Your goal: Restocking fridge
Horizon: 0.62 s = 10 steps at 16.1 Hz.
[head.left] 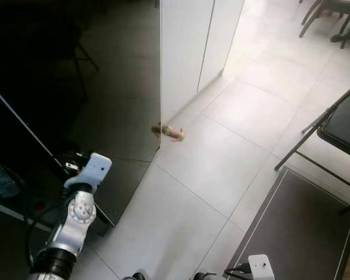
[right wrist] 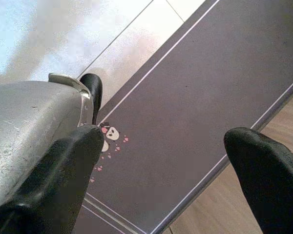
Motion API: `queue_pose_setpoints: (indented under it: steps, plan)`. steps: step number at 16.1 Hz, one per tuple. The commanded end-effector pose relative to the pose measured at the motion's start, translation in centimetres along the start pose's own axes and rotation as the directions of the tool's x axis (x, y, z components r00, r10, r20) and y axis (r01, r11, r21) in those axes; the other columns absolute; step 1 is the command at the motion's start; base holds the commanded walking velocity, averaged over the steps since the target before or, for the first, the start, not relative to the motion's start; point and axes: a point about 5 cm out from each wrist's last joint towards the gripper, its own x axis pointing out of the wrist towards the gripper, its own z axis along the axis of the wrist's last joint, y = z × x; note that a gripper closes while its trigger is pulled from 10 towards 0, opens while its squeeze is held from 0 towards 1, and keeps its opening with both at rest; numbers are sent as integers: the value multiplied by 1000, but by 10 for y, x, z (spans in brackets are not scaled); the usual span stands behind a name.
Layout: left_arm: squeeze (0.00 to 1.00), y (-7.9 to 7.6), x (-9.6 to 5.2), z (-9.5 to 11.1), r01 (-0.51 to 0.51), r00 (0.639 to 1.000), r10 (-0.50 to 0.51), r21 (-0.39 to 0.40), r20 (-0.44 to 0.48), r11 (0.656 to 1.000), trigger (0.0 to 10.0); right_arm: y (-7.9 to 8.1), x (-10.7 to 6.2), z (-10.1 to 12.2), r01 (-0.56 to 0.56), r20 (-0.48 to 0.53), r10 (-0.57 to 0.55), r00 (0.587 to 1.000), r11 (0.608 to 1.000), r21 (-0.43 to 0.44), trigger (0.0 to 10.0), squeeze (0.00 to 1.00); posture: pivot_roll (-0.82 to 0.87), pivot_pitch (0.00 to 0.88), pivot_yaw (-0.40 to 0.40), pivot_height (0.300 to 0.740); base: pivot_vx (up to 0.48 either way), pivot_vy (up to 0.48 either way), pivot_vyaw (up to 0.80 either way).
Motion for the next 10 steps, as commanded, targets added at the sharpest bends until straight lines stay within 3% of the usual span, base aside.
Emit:
queue_pose_setpoints:
  steps: [1, 4, 10]
  plan:
    - [0, 11, 5, -5, -52, 998, 53, 16, -31, 998, 10000, 11, -2, -10, -44, -36, 44, 998, 999, 4, 10000, 0, -139, 179, -24, 740, 0, 0, 0]
    - [0, 28, 13, -2, -133, 990, 132, -3, -41, 991, 10000, 12, -2, -10, -45, -35, 45, 998, 999, 3, 10000, 0, -136, 179, -24, 740, 0, 0, 0]
    - [0, 44, 23, 1, -250, 965, 247, -30, -83, 968, 10000, 12, -2, -9, -52, -33, 52, 998, 999, 4, 10000, 0, -134, 179, -26, 740, 0, 0, 0]
